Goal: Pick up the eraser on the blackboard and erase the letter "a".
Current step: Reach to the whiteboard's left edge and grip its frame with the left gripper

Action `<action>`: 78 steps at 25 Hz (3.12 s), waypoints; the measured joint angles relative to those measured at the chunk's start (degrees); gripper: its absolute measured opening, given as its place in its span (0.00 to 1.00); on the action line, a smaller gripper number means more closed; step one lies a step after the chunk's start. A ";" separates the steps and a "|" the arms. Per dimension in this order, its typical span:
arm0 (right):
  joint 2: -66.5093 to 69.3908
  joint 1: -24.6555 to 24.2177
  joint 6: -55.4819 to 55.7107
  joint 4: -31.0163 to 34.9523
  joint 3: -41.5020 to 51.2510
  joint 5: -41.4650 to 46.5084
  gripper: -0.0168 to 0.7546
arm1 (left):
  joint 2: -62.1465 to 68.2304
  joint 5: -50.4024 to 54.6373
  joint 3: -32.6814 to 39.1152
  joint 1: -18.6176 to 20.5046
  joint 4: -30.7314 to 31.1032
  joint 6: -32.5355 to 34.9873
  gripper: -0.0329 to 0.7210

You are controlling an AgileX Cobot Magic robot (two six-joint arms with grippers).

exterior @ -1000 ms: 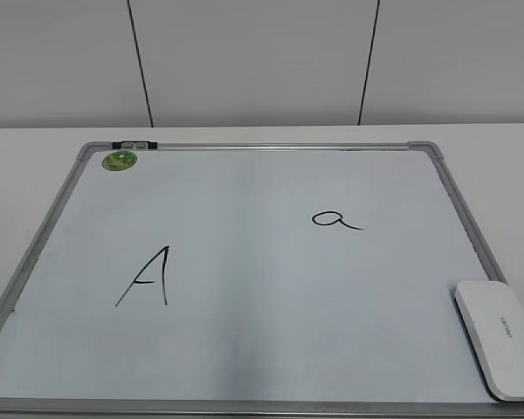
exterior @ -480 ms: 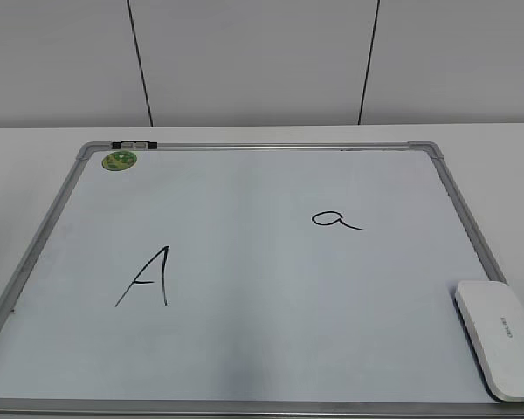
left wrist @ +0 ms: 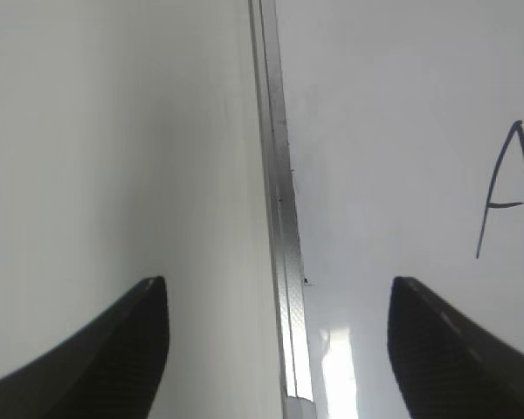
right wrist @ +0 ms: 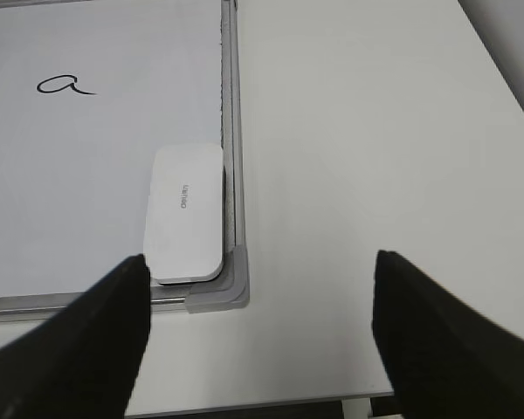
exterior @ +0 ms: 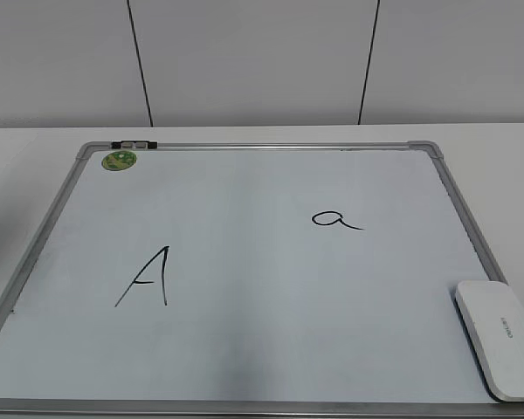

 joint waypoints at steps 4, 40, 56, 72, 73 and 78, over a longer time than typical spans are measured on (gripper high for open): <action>0.00 0.00 0.00 0.00 0.00 0.00 0.78 | 9.64 0.44 -4.37 0.00 -0.11 1.09 0.81; 0.00 0.00 0.00 0.00 0.00 0.00 0.78 | 44.88 5.68 -27.19 3.78 -11.57 12.97 0.45; 0.00 0.00 0.00 0.00 0.00 0.00 0.78 | 47.33 6.02 -28.20 3.78 -13.09 12.97 0.34; 0.00 0.00 0.00 0.00 0.00 0.00 0.78 | 48.05 7.42 -28.82 3.90 -14.58 12.36 0.20; 0.00 0.00 0.00 0.00 0.00 0.00 0.78 | 48.14 7.54 -28.95 4.00 -14.63 12.36 0.20; 0.00 0.00 0.00 0.00 0.00 0.00 0.78 | 48.17 7.87 -29.00 4.13 -14.85 12.36 0.20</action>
